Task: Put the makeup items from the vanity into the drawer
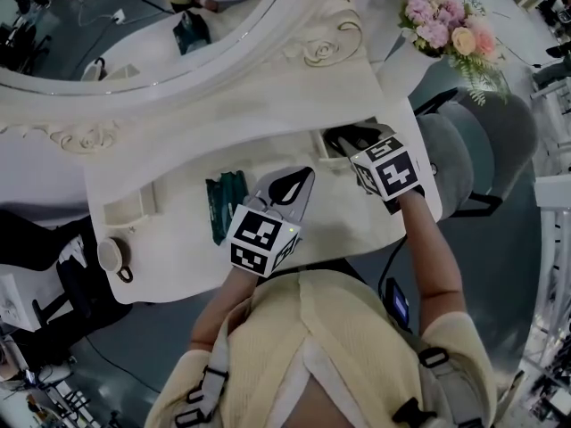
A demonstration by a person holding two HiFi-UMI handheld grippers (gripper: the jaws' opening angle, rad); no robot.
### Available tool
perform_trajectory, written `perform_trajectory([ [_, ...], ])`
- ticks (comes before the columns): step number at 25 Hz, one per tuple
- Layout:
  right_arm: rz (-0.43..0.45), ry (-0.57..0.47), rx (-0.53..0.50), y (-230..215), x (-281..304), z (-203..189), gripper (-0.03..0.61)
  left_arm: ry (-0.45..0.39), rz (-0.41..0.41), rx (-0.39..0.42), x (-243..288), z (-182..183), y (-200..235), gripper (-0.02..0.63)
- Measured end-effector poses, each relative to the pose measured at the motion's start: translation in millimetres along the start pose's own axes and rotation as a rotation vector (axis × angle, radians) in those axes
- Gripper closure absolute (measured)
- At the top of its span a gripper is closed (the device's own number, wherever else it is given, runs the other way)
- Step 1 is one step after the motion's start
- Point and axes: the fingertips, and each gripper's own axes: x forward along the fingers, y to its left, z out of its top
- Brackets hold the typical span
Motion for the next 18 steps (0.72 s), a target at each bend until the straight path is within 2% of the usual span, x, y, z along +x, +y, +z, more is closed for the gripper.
perform_trajectory([
  [7,0.002,0.029,-0.003,1,1,0,0.449,-0.002,0.006,-0.003,-5,1,4,0.614],
  [18,-0.037,-0.006,0.013,-1,-9,4,0.443,-0.023,0.024,-0.018,-18,4,10,0.614],
])
